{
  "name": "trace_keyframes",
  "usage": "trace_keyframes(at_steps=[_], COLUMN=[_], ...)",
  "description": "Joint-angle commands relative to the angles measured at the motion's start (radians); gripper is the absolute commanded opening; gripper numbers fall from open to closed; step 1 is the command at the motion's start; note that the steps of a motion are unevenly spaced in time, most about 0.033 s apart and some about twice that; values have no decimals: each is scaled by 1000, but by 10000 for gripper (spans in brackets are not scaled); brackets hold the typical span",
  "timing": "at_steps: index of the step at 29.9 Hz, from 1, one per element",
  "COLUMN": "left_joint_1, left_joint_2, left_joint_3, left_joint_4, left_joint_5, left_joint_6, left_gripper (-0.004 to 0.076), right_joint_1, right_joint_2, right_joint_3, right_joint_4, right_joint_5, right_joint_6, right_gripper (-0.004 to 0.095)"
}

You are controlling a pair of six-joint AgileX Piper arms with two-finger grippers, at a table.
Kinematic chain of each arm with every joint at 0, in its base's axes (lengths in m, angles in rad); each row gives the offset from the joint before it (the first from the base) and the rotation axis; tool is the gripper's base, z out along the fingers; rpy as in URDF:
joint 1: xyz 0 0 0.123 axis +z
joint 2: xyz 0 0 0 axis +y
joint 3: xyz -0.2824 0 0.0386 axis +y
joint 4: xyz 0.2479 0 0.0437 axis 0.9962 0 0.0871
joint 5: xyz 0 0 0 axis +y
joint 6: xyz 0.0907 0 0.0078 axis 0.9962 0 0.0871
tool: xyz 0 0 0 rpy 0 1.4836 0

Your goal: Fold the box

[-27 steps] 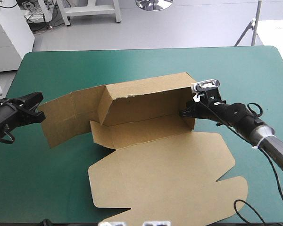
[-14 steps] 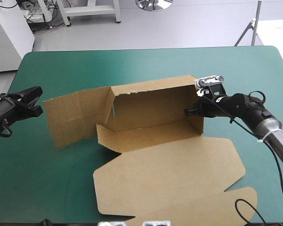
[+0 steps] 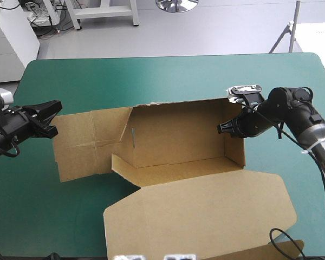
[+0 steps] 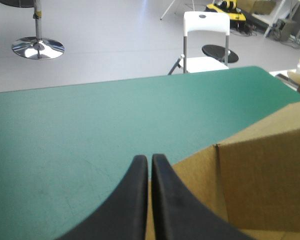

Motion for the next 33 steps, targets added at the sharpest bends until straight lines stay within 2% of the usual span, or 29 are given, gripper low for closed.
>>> trace_keyframes(at_steps=[1, 10, 17, 33], left_joint_1=[-38, -60, -60, -60], left_joint_2=[-13, -13, -13, -13], left_joint_3=[-29, -29, -29, -29], left_joint_4=[-38, -35, -37, -26], left_joint_5=[-9, -26, -30, -27], left_joint_6=[5, 5, 5, -2], left_gripper=[9, 9, 9, 9], right_joint_1=[-1, -1, -1, -1], right_joint_2=[8, 158, 183, 184], right_joint_3=[-26, -26, -26, -26], right_joint_4=[39, 56, 97, 138], right_joint_5=[-59, -185, -367, -393], right_joint_6=[13, 9, -14, -89], right_gripper=[1, 1, 1, 22])
